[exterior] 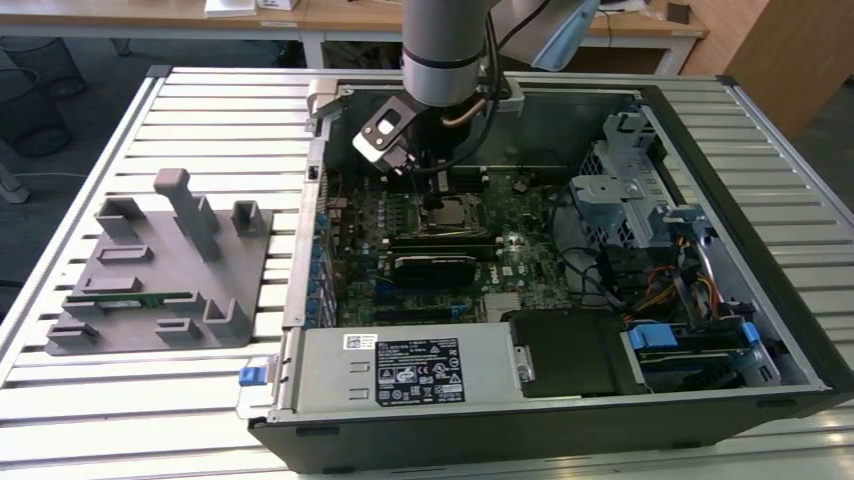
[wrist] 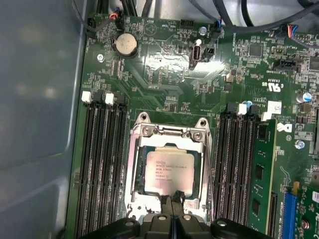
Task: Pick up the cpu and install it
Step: 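Close the cpu cover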
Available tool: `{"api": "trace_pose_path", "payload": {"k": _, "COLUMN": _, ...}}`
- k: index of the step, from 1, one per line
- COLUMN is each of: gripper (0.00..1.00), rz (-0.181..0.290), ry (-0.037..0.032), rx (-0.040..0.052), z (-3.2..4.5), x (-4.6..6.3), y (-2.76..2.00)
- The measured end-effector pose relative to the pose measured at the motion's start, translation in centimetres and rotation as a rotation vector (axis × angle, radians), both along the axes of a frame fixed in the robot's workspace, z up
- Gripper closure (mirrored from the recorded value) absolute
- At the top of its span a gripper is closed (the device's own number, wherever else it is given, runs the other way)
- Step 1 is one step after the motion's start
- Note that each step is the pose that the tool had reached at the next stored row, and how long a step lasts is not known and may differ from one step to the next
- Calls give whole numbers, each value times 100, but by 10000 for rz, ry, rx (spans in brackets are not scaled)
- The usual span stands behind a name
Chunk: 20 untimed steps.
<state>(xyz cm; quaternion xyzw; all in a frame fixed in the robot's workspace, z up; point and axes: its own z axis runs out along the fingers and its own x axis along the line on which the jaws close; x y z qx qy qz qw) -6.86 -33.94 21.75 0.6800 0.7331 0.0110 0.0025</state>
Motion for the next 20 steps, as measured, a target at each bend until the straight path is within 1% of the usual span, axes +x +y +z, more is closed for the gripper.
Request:
{"api": "trace_pose_path", "payload": {"k": 13, "gripper": 89, "rz": 1, "ry": 2, "rx": 0, "z": -139, "x": -5, "y": 4}}
{"api": "trace_pose_path", "payload": {"k": 20, "gripper": 89, "rz": 1, "ry": 3, "rx": -2, "z": -165, "x": -5, "y": 4}}
